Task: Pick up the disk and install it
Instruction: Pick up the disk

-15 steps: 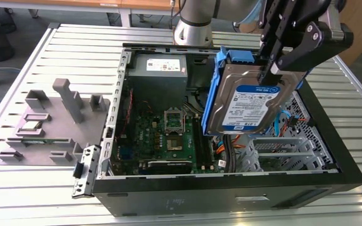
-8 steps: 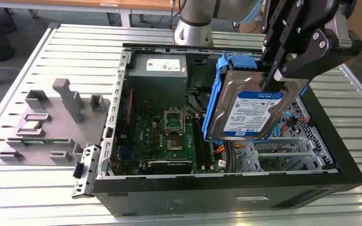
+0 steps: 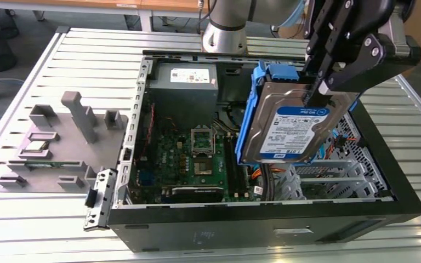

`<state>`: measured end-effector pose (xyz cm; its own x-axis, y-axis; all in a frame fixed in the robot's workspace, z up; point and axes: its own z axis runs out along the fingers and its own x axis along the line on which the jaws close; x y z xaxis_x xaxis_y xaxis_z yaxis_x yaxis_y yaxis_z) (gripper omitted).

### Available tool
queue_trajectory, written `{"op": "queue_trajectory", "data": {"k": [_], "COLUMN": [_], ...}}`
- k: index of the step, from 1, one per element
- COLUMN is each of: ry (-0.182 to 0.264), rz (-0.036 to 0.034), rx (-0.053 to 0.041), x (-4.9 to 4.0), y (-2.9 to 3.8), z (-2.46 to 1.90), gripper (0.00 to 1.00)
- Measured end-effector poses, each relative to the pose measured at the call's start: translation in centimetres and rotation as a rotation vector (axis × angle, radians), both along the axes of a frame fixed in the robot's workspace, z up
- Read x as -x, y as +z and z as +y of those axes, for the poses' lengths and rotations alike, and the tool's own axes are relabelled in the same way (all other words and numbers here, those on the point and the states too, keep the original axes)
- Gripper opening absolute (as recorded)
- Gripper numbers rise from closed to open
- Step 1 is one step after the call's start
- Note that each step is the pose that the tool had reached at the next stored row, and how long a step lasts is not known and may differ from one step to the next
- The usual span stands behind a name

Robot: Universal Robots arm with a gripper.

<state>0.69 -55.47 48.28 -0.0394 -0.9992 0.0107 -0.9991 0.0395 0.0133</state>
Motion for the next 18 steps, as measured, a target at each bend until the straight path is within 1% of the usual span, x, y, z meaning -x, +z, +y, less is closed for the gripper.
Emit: {"op": "queue_trajectory", "data": {"k": [4, 18], "ry": [0.000, 0.000], "rz": [0.0001, 0.0003], "rx": [0.0000, -0.0001], "x": [-0.51, -3.07], "y": [-0.01, -0.02], "z": [0.00, 0.00], "gripper": [0.35, 0.35]}}
